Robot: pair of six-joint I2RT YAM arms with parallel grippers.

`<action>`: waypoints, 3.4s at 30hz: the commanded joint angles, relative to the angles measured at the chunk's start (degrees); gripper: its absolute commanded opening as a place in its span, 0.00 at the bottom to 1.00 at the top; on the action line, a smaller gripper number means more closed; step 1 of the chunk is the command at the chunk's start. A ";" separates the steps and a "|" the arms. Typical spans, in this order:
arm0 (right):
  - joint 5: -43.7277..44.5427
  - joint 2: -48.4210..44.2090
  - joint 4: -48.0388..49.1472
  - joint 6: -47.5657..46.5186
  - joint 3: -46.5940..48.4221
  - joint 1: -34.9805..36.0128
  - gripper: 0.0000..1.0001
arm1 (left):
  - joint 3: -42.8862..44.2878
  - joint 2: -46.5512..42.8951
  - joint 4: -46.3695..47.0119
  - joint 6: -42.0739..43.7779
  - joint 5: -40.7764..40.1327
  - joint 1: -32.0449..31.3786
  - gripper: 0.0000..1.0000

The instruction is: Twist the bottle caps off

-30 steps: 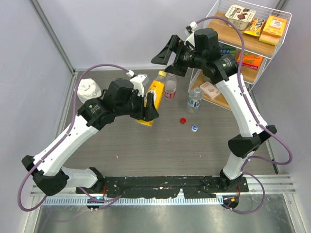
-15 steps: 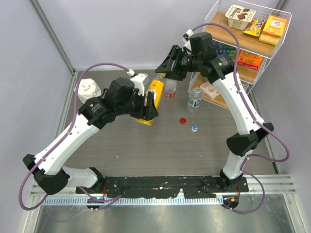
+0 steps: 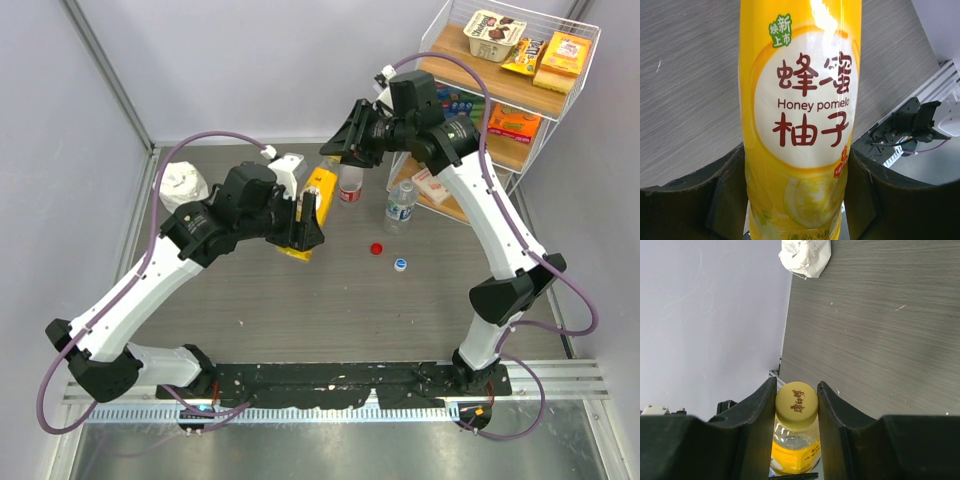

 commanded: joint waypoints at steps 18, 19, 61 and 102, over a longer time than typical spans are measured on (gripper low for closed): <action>-24.20 -23.62 38.68 4.33 -21.67 0.17 0.02 | -4.73 -9.64 16.94 -13.43 20.50 -0.12 0.31; -25.00 -24.49 40.28 6.51 -23.07 0.17 0.02 | -4.91 -9.90 17.64 -14.31 21.73 -0.12 0.31; 2.42 -14.51 7.64 1.27 0.34 -3.88 0.99 | 1.41 -7.98 2.82 -7.03 3.30 -0.12 0.25; 7.87 -5.17 -6.38 2.06 0.39 0.69 0.64 | 17.50 7.50 -13.99 3.70 -24.58 -12.95 0.19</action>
